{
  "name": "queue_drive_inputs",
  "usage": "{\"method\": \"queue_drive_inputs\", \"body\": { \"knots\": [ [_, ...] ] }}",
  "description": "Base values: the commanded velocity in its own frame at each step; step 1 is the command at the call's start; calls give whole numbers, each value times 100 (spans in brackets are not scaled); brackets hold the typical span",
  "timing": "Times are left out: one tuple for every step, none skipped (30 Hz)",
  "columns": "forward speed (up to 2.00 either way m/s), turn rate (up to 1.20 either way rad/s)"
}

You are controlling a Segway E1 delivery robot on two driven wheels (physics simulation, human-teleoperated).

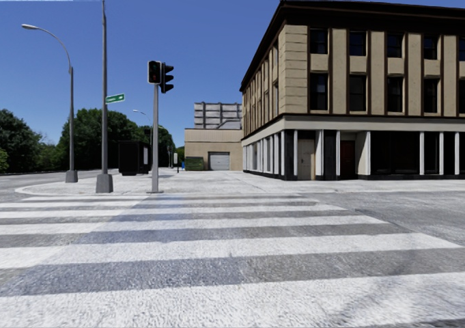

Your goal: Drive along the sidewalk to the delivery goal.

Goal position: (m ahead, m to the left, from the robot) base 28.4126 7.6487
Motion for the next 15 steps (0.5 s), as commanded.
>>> {"method": "queue_drive_inputs", "body": {
  "knots": [
    [200,0],
    [200,0],
    [200,0],
    [200,0],
    [200,0],
    [200,0],
    [200,0],
    [200,0],
    [200,0],
    [200,0],
    [200,0],
    [200,0],
    [200,0],
    [200,0],
    [200,0]
  ]
}}
